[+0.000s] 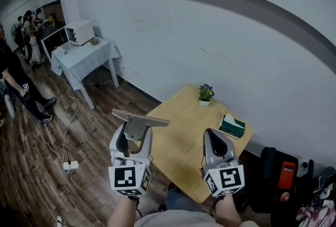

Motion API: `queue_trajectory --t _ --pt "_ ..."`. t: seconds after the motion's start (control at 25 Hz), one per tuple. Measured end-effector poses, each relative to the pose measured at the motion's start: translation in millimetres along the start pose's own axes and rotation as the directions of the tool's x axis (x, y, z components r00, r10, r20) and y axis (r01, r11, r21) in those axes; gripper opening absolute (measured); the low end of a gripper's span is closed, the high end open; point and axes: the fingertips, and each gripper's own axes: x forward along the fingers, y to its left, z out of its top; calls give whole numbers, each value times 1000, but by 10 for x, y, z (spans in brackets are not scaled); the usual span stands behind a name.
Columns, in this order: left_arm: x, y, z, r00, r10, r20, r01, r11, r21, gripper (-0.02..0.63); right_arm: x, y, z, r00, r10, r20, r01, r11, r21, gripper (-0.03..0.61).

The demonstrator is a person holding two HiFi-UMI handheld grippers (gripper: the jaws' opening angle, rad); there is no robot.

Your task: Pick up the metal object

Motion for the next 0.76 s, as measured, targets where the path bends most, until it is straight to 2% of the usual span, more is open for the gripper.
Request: queue_trajectory --t 0.76 --pt "-169 -135 50 1000 -6 11 6 1000 7 304 -228 2 48 1000 -13 10 13 1000 8 0"
